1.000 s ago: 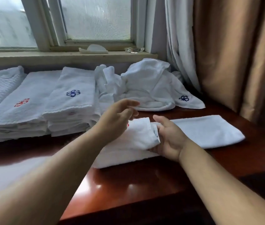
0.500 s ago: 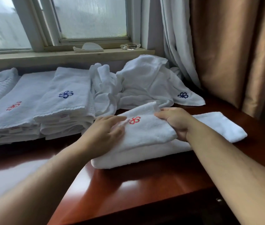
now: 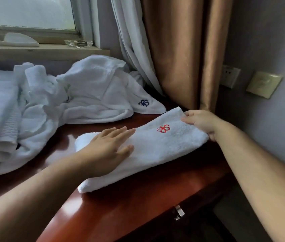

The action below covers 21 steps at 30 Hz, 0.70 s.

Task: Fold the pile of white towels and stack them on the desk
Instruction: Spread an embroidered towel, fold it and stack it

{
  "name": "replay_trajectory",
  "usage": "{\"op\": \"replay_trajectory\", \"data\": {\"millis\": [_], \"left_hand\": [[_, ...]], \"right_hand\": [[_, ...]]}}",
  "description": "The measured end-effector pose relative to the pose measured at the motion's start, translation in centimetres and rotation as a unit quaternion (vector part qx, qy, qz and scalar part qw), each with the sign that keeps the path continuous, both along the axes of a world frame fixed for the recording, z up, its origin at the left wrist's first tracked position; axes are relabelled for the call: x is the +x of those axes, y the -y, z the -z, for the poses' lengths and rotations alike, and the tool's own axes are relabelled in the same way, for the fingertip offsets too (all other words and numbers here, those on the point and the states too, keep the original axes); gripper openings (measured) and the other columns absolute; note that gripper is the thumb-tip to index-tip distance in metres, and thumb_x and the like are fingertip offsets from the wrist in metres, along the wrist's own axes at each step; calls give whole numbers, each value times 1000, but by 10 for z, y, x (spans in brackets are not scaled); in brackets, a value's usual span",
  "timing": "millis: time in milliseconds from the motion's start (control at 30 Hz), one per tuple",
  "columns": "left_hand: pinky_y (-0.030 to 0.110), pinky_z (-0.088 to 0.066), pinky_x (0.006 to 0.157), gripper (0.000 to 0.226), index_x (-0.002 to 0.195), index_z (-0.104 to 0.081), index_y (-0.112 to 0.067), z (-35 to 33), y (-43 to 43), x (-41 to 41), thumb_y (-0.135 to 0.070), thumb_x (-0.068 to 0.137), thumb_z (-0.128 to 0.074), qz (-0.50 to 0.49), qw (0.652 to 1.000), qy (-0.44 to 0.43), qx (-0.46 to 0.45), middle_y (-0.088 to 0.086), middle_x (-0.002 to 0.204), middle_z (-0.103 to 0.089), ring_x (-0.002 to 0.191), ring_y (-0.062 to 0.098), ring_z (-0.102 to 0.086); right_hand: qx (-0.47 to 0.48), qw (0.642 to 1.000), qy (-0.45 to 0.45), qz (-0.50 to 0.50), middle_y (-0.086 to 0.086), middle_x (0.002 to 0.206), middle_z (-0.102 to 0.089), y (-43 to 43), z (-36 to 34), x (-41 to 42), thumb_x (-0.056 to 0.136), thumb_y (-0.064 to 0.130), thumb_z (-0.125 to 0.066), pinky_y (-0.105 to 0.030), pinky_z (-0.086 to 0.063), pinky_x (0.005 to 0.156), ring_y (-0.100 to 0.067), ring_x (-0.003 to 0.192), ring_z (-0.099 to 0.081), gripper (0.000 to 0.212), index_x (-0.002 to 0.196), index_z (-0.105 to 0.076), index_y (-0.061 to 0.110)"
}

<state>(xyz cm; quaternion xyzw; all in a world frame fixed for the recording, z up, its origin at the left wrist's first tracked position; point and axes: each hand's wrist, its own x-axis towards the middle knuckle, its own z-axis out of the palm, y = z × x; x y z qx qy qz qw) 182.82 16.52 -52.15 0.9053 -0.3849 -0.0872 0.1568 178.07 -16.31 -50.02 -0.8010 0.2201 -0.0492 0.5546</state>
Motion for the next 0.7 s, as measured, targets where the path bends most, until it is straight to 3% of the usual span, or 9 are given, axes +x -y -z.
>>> {"op": "replay_trajectory", "data": {"millis": [167, 400, 633, 700], "left_hand": [[35, 4, 124, 77, 158, 4, -45, 17, 13, 4, -72, 91, -22, -23, 996, 27, 87, -10, 169, 2, 155, 13, 6], [38, 2, 125, 89, 158, 6, -42, 27, 22, 5, -81, 80, -9, -44, 994, 45, 85, -10, 169, 3, 155, 14, 5], [37, -4, 125, 86, 160, -7, -36, 29, 23, 3, -78, 84, -12, -44, 995, 69, 51, -9, 168, -10, 154, 14, -5], [38, -6, 125, 85, 160, -11, -35, 30, 23, 3, -76, 85, -12, -41, 995, 79, 43, -9, 168, -13, 154, 12, -7]], "right_hand": [[-127, 991, -39, 24, -3, 92, -75, 11, 16, 6, 97, 27, -67, -34, -55, 73, -20, 85, -70, 8, 97, -74, 22], [-332, 942, -42, 28, 3, 90, -68, 11, 16, 16, 96, 31, -67, -28, -44, 61, -12, 79, -61, 10, 88, -71, 26], [-414, 905, -73, 62, 1, 92, -66, -1, 17, 21, 100, 32, -61, -32, -49, 64, -18, 81, -63, 11, 102, -69, 24], [-485, 864, -114, 73, -3, 104, -65, -8, 18, 22, 101, 26, -58, -39, -54, 75, -23, 92, -63, 16, 113, -68, 22]]}}
